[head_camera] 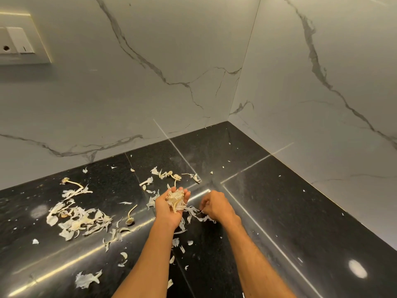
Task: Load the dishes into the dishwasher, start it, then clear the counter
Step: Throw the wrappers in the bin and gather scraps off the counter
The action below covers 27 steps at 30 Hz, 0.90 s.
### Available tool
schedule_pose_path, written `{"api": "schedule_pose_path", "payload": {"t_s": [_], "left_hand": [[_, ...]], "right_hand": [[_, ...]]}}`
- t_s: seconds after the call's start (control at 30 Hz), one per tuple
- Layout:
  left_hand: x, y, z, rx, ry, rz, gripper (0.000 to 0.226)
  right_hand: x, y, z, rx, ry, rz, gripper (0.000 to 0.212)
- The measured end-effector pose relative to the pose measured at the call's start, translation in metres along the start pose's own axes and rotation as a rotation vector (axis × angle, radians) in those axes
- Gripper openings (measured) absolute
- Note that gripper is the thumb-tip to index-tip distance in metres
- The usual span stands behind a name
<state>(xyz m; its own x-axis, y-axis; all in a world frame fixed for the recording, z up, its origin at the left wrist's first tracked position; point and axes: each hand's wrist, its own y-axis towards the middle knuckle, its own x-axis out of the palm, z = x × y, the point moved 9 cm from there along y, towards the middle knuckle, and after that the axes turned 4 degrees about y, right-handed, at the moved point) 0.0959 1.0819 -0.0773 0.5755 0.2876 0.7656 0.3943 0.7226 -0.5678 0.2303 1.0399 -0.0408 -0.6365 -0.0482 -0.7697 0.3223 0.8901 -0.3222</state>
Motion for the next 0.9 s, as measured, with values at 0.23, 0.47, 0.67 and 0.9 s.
{"api": "schedule_pose_path", "payload": {"t_s": [0.23, 0.47, 0.67, 0.9], "left_hand": [[-0.01, -0.018, 0.019, 0.027, -0.013, 0.001, 0.02], [-0.021, -0.034, 0.017, 0.012, 0.022, 0.011, 0.024], [-0.034, -0.048, 0.011, 0.011, 0.125, 0.063, 0.022], [-0.029, -0.059, -0.024, -0.066, 0.166, 0.043, 0.03]], "right_hand": [[-0.022, -0.014, 0.029, 0.257, 0.557, 0.171, 0.016], [-0.02, -0.035, 0.036, 0.355, 0.693, 0.191, 0.016], [0.005, -0.046, 0.018, 0.381, 1.11, 0.118, 0.017], [0.015, -0.063, -0.05, 0.249, 1.044, -0.051, 0.019]]}}
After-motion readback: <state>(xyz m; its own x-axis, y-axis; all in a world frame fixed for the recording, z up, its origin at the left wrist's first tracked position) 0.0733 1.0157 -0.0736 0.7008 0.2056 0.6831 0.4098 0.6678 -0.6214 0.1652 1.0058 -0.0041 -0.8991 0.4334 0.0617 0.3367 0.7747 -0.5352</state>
